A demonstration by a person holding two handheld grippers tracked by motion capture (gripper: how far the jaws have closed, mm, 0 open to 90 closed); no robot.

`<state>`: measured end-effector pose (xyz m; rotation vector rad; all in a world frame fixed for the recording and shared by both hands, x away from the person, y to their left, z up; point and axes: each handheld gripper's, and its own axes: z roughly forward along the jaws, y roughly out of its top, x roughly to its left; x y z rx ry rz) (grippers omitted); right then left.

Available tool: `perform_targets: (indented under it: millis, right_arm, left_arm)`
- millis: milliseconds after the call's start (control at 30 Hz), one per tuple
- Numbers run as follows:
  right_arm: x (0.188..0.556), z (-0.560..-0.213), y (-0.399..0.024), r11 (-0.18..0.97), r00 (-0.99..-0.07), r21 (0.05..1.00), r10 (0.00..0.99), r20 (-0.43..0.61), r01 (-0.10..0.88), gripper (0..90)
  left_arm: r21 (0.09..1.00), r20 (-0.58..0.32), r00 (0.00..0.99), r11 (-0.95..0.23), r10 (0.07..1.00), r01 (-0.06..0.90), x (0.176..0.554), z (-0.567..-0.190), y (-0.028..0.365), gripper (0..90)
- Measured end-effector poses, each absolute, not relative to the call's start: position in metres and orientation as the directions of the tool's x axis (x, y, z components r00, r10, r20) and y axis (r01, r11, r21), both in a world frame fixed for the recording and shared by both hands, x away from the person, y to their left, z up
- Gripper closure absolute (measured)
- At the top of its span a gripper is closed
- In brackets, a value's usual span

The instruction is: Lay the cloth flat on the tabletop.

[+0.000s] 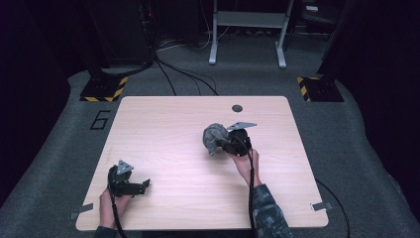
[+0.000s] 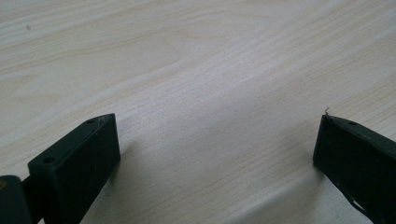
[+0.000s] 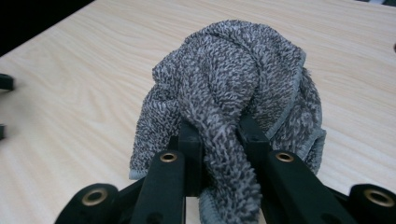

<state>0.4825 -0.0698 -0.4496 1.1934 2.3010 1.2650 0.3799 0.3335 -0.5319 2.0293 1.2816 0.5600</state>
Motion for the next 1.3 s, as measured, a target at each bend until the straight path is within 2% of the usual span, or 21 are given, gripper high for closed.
perform_targets:
  millis: [400,500,667,733,767,867,1000,1200,1300]
  right_arm:
    - [0.429,-0.451,-0.050,0.305,-0.673,0.795,0.721,0.166,0.524,73.7]
    - [0.418,-0.461,-0.041,0.313,-0.673,0.786,0.720,0.170,0.533,73.5]
    - [0.409,-0.477,-0.032,0.313,-0.666,0.767,0.721,0.193,0.561,72.9]
    - [0.407,-0.483,-0.026,0.325,-0.666,0.752,0.719,0.197,0.574,65.3]
    - [0.408,-0.486,-0.024,0.333,-0.661,0.743,0.725,0.191,0.580,55.1]
    - [0.407,-0.486,-0.026,0.329,-0.644,0.744,0.745,0.174,0.582,35.9]
    - [0.401,-0.478,-0.041,0.316,-0.645,0.775,0.749,0.151,0.548,27.3]
    - [0.387,-0.469,-0.061,0.319,-0.645,0.797,0.756,0.113,0.513,31.0]
    - [0.377,-0.467,-0.066,0.336,-0.653,0.805,0.753,0.083,0.489,37.6]
  left_arm:
    - [0.717,-0.002,0.345,-0.239,0.939,0.655,0.376,-0.529,0.323,2.1]
    - [0.740,-0.042,0.375,-0.224,0.926,0.634,0.373,-0.525,0.318,6.8]
    - [0.772,-0.028,0.445,-0.264,0.895,0.579,0.365,-0.517,0.301,7.4]
    - [0.782,-0.031,0.479,-0.278,0.877,0.558,0.363,-0.515,0.291,7.7]
    - [0.788,-0.024,0.491,-0.286,0.871,0.546,0.363,-0.515,0.288,8.0]
    - [0.793,-0.024,0.533,-0.308,0.846,0.525,0.360,-0.514,0.273,7.9]
    - [0.795,-0.025,0.585,-0.338,0.811,0.503,0.359,-0.513,0.259,7.7]
    - [0.794,-0.034,0.641,-0.369,0.767,0.483,0.360,-0.513,0.235,8.2]
    - [0.792,-0.035,0.668,-0.387,0.744,0.473,0.361,-0.514,0.222,10.0]
